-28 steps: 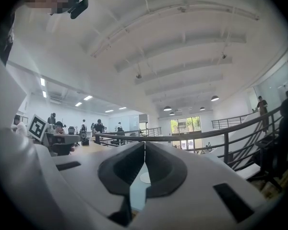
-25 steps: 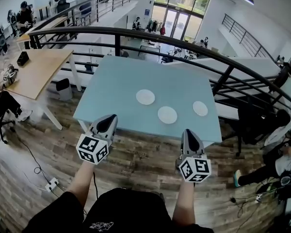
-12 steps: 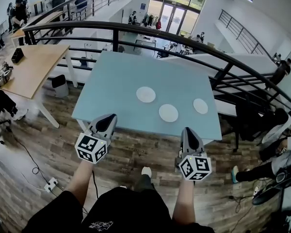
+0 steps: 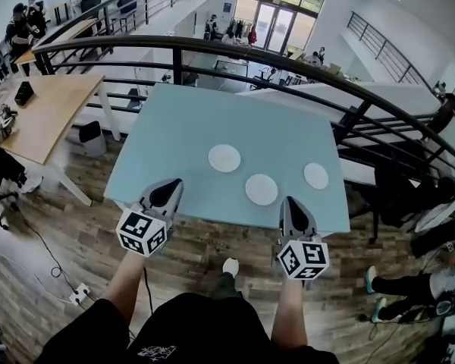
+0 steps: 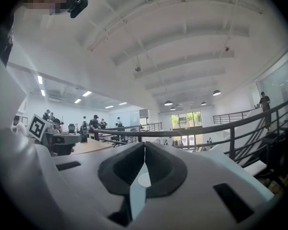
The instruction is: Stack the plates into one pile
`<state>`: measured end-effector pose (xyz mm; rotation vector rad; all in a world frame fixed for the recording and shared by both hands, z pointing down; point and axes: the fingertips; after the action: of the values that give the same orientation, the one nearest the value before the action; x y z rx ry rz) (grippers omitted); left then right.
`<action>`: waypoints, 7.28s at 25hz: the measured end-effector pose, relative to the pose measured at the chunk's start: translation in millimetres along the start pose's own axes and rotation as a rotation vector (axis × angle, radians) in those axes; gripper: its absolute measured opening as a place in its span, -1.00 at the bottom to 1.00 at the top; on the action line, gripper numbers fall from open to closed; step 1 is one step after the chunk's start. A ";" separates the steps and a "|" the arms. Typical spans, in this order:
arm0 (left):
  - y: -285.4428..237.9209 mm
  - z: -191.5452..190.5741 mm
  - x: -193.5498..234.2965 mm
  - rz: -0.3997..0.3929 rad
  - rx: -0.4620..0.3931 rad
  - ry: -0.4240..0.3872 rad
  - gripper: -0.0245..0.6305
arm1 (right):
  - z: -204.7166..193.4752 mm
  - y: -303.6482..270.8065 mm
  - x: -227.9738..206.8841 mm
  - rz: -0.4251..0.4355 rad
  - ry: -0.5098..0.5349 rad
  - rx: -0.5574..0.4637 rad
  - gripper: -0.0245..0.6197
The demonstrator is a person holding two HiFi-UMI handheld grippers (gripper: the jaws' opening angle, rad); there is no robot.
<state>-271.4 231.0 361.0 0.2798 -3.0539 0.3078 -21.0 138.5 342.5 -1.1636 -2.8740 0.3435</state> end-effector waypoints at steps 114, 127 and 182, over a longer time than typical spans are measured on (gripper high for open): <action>-418.9 -280.5 148.1 -0.161 0.800 1.117 -0.66 | -293.9 -440.2 -116.6 0.212 -0.882 0.973 -0.63; -414.7 -267.4 150.8 -0.189 0.786 1.087 -0.83 | -282.0 -435.0 -116.0 0.202 -0.874 0.920 -0.80; -415.9 -292.9 -81.6 -0.394 1.102 0.847 -0.71 | -325.8 -235.3 -237.9 0.071 -0.901 0.954 -0.77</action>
<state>-102.1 -96.1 721.3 0.5695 -1.6995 1.5440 22.9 -126.3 724.7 -1.0060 -2.4633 2.3879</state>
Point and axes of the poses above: the fingertips, and each gripper's own axes: y backward along the fingers, x to its left, z out of its top, and after that the axes turned 9 degrees about x, right-handed
